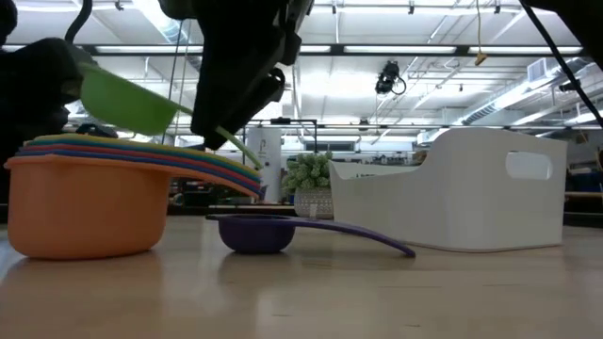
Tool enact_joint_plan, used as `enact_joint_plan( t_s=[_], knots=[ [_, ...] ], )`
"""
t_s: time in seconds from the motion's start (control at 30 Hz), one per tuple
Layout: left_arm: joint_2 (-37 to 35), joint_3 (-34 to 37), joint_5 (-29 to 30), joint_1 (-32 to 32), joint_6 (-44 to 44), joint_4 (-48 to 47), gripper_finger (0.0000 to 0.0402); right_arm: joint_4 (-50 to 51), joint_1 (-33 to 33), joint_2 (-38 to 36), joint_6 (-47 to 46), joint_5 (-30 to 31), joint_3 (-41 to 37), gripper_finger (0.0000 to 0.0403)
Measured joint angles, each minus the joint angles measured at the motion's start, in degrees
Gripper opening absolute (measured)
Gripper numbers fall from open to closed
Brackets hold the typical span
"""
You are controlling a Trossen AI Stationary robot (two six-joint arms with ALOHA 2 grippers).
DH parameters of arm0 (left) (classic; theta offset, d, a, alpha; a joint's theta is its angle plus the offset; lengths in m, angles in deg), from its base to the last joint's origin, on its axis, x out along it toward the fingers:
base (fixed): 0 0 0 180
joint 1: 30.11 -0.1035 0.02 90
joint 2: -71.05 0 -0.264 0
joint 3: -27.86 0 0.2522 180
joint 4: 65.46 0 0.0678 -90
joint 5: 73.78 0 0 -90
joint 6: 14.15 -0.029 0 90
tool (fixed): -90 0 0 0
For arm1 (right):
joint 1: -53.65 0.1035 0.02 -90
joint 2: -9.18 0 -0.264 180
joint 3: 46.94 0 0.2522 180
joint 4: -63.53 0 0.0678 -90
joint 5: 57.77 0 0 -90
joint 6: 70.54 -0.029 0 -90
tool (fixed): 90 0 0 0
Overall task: Nest measuring cups in basket
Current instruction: Stack the green measuring cup on top of the yellow measuring cup
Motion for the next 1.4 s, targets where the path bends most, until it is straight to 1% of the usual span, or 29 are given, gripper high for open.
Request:
enact_joint_plan(
  t_s=[0.17, 0.3, 0.43, 0.6, 0.77, 0.9, 1.03, 1.2, 1.4],
  knots=[
    [-5.3, 0.0, -1.6, 0.1, 1.3, -4.8, 0.0183, -0.5, 0.0, -0.1, 0.8, -0.8, 0.1, 0.0183],
    [-8.2, 0.0, -3.4, 0.1, 1.3, -5.3, 0.0183, -0.9, 0.0, -0.1, 0.7, -1.3, 0.1, 0.0183],
    [-9.3, 0.0, -4.7, 0.1, 1.3, -5.8, 0.0183, -0.9, 0.2, -0.1, 0.7, -1.3, 0.1, 0.0183],
    [-9.3, 0.0, -5.1, 0.0, 1.3, -5.8, 0.0183, -1.0, 0.2, -0.1, 1.1, -1.3, 0.1, 0.0183],
    [-9.3, -0.1, -5.1, 0.1, 1.3, -6.3, 0.0183, -3.2, 0.9, 0.0, 4.3, -1.3, 0.1, 0.0183],
    [-9.3, -1.0, -6.5, 0.1, 1.3, -7.3, 0.0183, -3.6, 1.0, 0.0, 5.2, -1.5, 0.1, 0.0183],
    [-9.3, -2.3, -8.1, 0.1, 1.6, -9.6, 0.0183, -3.3, 0.5, 0.1, 5.0, -1.5, 0.1, 0.0183],
    [-9.3, -3.8, -8.2, 0.1, 2.1, -12.6, 0.0183, -2.8, 0.1, 0.1, 4.7, -2.2, 0.1, 0.0183],
    [-9.8, -6.1, -8.1, 0.2, 2.2, -18.1, 0.0183, -1.9, 0.0, 0.1, 4.5, -2.6, 0.1, 0.0196]
  ],
)
